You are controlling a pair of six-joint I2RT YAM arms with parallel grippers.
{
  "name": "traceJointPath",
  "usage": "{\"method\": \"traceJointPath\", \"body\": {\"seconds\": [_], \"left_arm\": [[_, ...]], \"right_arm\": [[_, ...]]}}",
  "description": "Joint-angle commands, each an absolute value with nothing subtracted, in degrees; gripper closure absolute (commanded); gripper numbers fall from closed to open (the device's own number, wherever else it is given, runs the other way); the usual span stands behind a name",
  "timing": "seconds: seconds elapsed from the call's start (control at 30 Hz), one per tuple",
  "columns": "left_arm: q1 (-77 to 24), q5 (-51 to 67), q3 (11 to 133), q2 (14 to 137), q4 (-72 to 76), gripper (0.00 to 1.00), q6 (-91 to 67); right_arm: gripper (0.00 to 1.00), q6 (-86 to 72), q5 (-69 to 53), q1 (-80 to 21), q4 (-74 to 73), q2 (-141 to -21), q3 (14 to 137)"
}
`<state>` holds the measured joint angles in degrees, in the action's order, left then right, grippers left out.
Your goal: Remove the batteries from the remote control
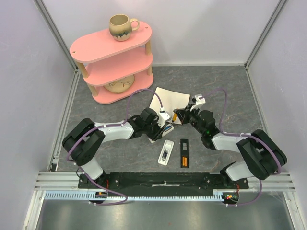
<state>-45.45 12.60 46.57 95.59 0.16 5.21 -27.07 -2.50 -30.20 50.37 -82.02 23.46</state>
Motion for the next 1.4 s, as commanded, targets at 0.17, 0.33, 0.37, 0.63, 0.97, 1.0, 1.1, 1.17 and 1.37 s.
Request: {"method": "traceJointPath", "body": {"seconds": [0.17, 0.33, 0.37, 0.63, 0.97, 1.0, 1.1, 1.17, 1.37], "left_arm": [[-45.79, 14.15, 46.32, 98.44, -1.05, 0.98, 5.1], [-45.79, 14.24, 46.23, 98.44, -1.05, 0.98, 5.1], [-45.79, 14.33, 46.23, 98.44, -1.14, 0.98, 5.1], [-45.7, 14.33, 46.41, 98.7, -1.23, 0.98, 5.1], [-45.7, 14.41, 46.67, 98.96, -1.32, 0.98, 5.1], [-45.7, 14.41, 46.58, 99.05, -1.41, 0.98, 5.1], [-45.7, 14.41, 46.67, 98.97, -1.49, 0.98, 5.01], [-45.7, 14.33, 46.67, 98.97, -1.49, 0.98, 5.1], [-45.7, 14.5, 46.58, 98.96, -1.49, 0.98, 5.1]], "right_arm": [[1.0, -24.17, 9.3, -35.32, 60.9, -82.88, 20.65], [1.0, -24.43, 13.27, -37.18, 64.59, -82.44, 19.95], [1.0, -24.52, 13.27, -37.44, 64.69, -82.27, 19.95], [1.0, -23.73, 15.03, -37.71, 65.3, -79.46, 19.78], [1.0, -21.8, 16.17, -37.71, 63.11, -79.81, 21.01], [1.0, -21.71, 15.91, -37.71, 63.11, -79.54, 20.83], [1.0, -21.71, 14.86, -37.71, 63.11, -78.66, 19.95], [1.0, -21.71, 13.46, -37.7, 63.19, -78.31, 19.43], [1.0, -22.67, 11.96, -37.62, 64.51, -79.63, 17.76]]}}
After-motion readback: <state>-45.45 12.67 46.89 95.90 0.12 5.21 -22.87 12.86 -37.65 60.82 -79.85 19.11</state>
